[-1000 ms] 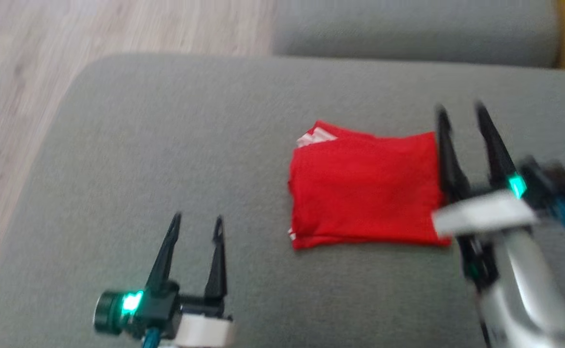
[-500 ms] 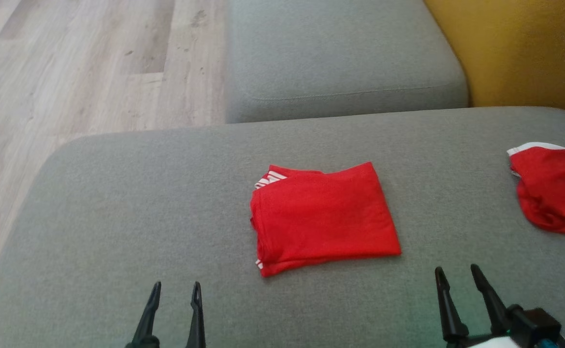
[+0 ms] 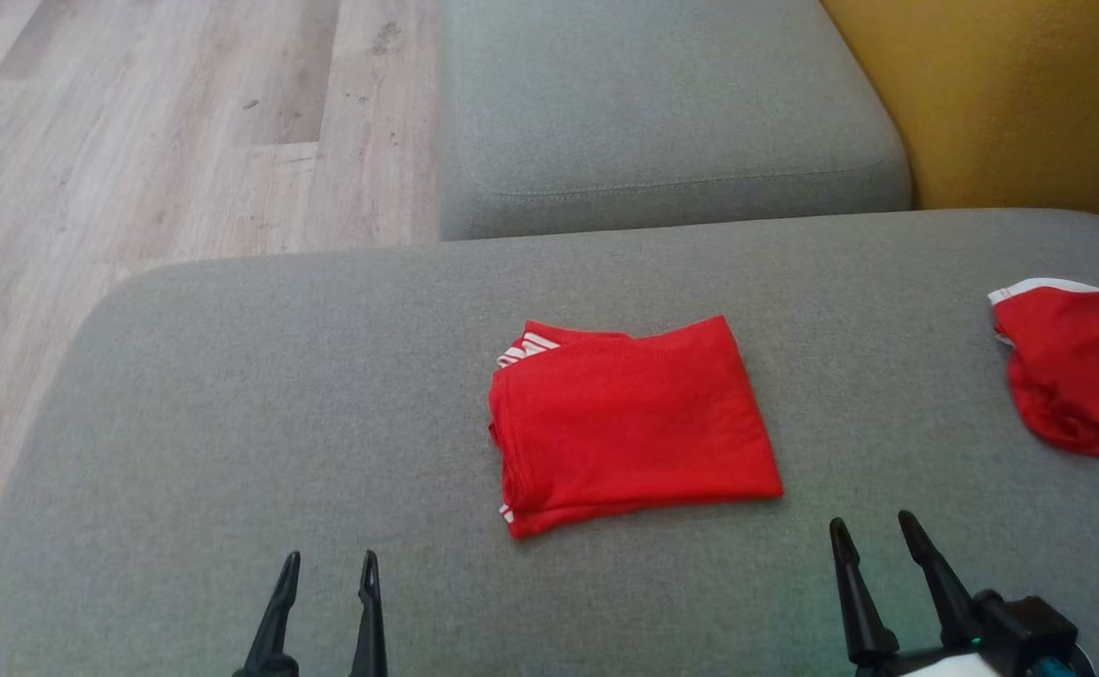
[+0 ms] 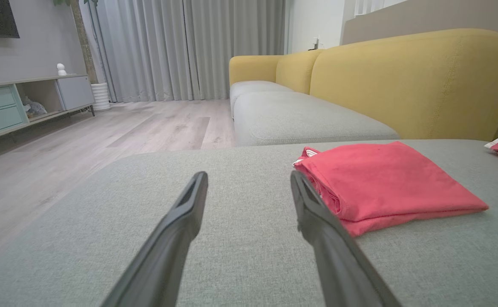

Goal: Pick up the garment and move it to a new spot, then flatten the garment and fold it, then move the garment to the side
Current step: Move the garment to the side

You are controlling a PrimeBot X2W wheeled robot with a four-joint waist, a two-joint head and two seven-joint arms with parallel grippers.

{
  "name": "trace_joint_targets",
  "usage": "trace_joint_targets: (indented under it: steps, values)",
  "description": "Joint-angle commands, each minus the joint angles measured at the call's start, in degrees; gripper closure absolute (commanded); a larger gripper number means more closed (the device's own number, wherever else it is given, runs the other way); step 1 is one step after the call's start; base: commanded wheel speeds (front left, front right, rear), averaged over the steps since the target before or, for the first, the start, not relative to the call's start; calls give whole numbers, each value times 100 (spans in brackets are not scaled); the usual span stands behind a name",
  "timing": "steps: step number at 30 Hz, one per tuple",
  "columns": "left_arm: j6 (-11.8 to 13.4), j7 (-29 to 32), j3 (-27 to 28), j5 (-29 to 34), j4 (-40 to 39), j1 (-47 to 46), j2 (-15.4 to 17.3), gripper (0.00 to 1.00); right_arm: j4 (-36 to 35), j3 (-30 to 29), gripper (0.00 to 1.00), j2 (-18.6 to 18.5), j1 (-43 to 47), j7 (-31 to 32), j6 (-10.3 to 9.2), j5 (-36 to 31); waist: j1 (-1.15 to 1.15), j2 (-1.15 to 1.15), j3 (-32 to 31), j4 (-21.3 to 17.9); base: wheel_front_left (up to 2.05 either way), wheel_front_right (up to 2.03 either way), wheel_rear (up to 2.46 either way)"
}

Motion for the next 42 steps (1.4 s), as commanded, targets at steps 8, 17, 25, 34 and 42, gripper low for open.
trace_joint_targets:
  steps: [8, 17, 25, 34, 42]
  values:
    - [-77, -55, 231, 117, -152, -219, -37, 0, -194, -23, 0, -117, -262, -61, 39, -47, 0, 0, 96, 169, 0, 0, 0]
    - [-7, -55, 94, 89, -150, -324, -47, 0, 230, -74, 0, -274, -795, -61, 39, 217, 0, 0, 503, 456, 0, 0, 0]
    - [13, -55, -161, 137, -200, -607, -49, 0, 1596, -131, 0, -544, -1898, -61, 39, 776, 0, 0, 957, 910, 0, 0, 0]
    - [96, -55, -405, 182, -330, -844, -49, 0, 3177, 50, 0, -819, -3115, -61, 39, 1218, 0, 0, 1451, 1267, 0, 0, 0]
    - [225, -55, -603, 123, -363, -1077, -50, 0, 4174, 489, 55, -822, -3748, -61, 39, 1543, 0, 0, 1762, 1359, 0, 0, 0]
